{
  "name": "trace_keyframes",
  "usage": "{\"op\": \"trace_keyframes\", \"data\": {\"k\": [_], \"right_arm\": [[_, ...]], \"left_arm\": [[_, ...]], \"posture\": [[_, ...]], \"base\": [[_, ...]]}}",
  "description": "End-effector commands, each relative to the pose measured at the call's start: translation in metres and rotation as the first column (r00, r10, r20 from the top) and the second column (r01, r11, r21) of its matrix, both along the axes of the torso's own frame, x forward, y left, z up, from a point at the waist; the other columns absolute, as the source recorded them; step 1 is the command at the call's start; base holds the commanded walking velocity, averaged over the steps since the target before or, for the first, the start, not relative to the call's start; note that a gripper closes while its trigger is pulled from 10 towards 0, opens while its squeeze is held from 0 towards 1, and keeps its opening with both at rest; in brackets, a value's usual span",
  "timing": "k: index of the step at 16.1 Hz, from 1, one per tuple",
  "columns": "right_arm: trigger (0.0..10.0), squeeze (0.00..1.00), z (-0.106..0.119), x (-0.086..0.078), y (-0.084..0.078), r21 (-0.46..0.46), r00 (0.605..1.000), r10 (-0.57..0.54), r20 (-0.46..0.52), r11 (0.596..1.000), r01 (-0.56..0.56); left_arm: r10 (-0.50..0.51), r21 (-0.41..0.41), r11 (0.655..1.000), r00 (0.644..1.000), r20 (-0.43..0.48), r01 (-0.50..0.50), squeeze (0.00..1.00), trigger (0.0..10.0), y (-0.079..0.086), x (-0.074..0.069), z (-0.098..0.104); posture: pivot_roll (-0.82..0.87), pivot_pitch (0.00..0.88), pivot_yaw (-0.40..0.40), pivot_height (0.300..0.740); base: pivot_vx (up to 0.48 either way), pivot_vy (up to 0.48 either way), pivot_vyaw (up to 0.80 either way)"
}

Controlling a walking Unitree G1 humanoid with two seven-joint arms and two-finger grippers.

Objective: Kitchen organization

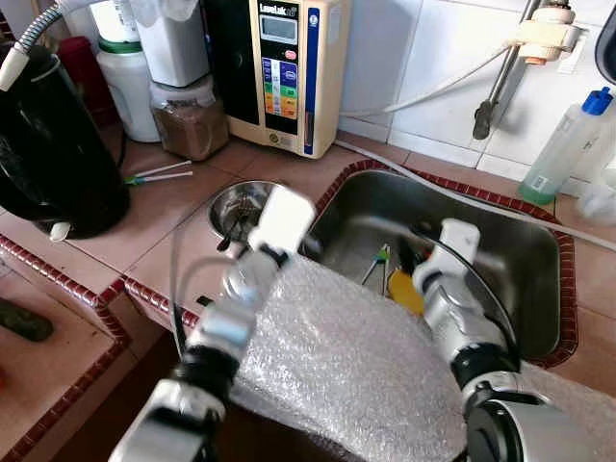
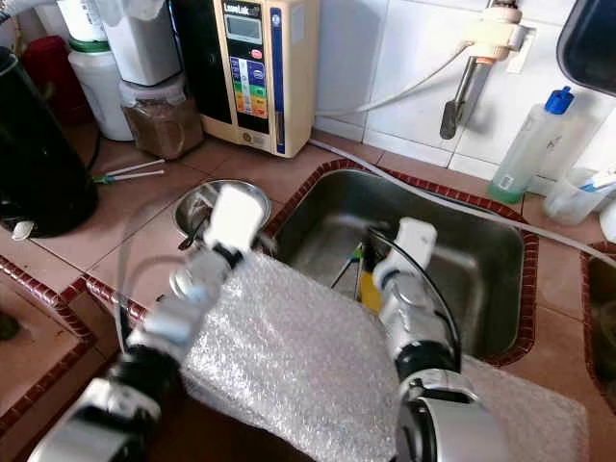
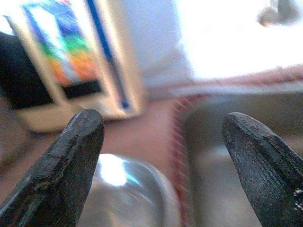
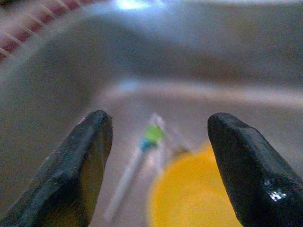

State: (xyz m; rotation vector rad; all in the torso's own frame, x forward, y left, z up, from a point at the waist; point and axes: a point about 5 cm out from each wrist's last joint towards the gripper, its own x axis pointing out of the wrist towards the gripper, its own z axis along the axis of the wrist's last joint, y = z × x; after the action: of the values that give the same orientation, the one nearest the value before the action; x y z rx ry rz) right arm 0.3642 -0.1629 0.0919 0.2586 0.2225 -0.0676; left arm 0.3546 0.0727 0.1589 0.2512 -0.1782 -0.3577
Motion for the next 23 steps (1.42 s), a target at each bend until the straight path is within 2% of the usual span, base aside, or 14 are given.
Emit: {"op": "trace_keyframes", "data": {"k": [1,3,6,7,8,9,10,11,13,15,16,18,21,23], "right_arm": [[10.0,1.00,0.014,0.006,0.003,0.014,0.997,0.021,0.070,1.000,-0.022],[10.0,1.00,0.019,0.007,0.010,-0.010,0.992,0.063,0.109,0.998,-0.063],[10.0,1.00,0.022,0.006,0.020,-0.042,0.983,0.127,0.133,0.992,-0.122],[10.0,0.74,0.023,0.006,0.025,-0.060,0.977,0.159,0.143,0.987,-0.151],[10.0,0.59,0.023,0.006,0.028,-0.063,0.973,0.178,0.146,0.983,-0.170],[10.0,0.14,0.023,0.005,0.031,-0.077,0.968,0.201,0.147,0.978,-0.192],[10.0,0.00,0.025,0.005,0.035,-0.098,0.961,0.230,0.151,0.971,-0.217],[10.0,0.00,0.031,0.005,0.042,-0.103,0.947,0.277,0.166,0.959,-0.263],[10.0,0.00,0.061,0.002,0.061,-0.149,0.863,0.420,0.280,0.907,-0.393],[10.0,0.00,0.075,-0.004,0.072,-0.241,0.799,0.510,0.318,0.859,-0.452],[10.0,0.00,0.076,-0.008,0.074,-0.273,0.784,0.535,0.315,0.842,-0.465],[10.0,0.00,0.076,-0.011,0.076,-0.289,0.782,0.543,0.305,0.835,-0.468],[10.0,0.00,0.076,-0.017,0.082,-0.312,0.765,0.576,0.288,0.812,-0.494],[10.0,0.00,0.076,-0.019,0.085,-0.336,0.744,0.608,0.276,0.787,-0.518]], "left_arm": [[0.043,0.000,0.999,0.998,0.048,-0.043,0.00,10.0,0.006,0.003,0.010],[0.155,-0.007,0.988,0.983,0.099,-0.155,0.00,10.0,0.025,0.005,0.015],[0.283,0.029,0.958,0.959,0.026,-0.284,0.00,10.0,0.053,0.010,0.004],[0.327,0.037,0.945,0.945,-0.004,-0.326,0.00,10.0,0.065,0.012,0.002],[0.343,0.050,0.939,0.939,-0.028,-0.341,0.00,10.0,0.069,0.014,0.000],[0.353,0.078,0.934,0.934,-0.054,-0.349,0.00,10.0,0.070,0.016,-0.003],[0.351,0.080,0.935,0.932,-0.086,-0.345,0.00,10.0,0.070,0.017,-0.006],[0.340,0.090,0.939,0.935,-0.099,-0.332,0.00,10.0,0.069,0.019,-0.006],[0.323,0.071,0.946,0.934,-0.156,-0.315,0.00,10.0,0.065,0.022,-0.007],[0.300,0.031,0.953,0.926,-0.230,-0.301,0.00,10.0,0.059,0.025,-0.010],[0.283,0.024,0.958,0.925,-0.255,-0.287,0.00,10.0,0.057,0.027,-0.010],[0.271,0.022,0.961,0.917,-0.291,-0.277,0.00,10.0,0.057,0.028,-0.012],[0.247,-0.060,0.956,0.900,-0.359,-0.286,0.00,10.0,0.056,0.031,-0.012],[0.232,-0.077,0.956,0.892,-0.388,-0.283,0.00,10.0,0.055,0.031,-0.012]], "posture": [[0.05,0.000,-0.007,0.740],[0.05,0.000,-0.007,0.740],[0.06,0.000,-0.008,0.740],[0.06,0.000,-0.009,0.740],[0.07,0.000,-0.009,0.740],[0.07,0.000,-0.010,0.740],[0.07,0.000,-0.010,0.740],[0.07,0.000,-0.008,0.740],[0.06,0.000,-0.001,0.740],[0.05,0.000,0.003,0.740],[0.05,0.000,0.006,0.740],[0.05,0.000,0.007,0.740],[0.05,0.000,0.010,0.740],[0.05,0.000,0.010,0.740]], "base": [[0.000,0.000,0.00],[0.000,0.000,0.00],[0.000,0.000,0.00],[0.000,0.000,0.00],[0.000,0.000,0.00],[0.000,0.000,0.00],[0.000,0.000,0.00],[0.000,0.000,0.00],[0.000,0.000,0.00],[0.000,0.000,0.00],[0.000,0.000,0.00],[0.000,0.000,0.00],[0.000,0.000,0.00],[0.000,0.000,0.00]]}}
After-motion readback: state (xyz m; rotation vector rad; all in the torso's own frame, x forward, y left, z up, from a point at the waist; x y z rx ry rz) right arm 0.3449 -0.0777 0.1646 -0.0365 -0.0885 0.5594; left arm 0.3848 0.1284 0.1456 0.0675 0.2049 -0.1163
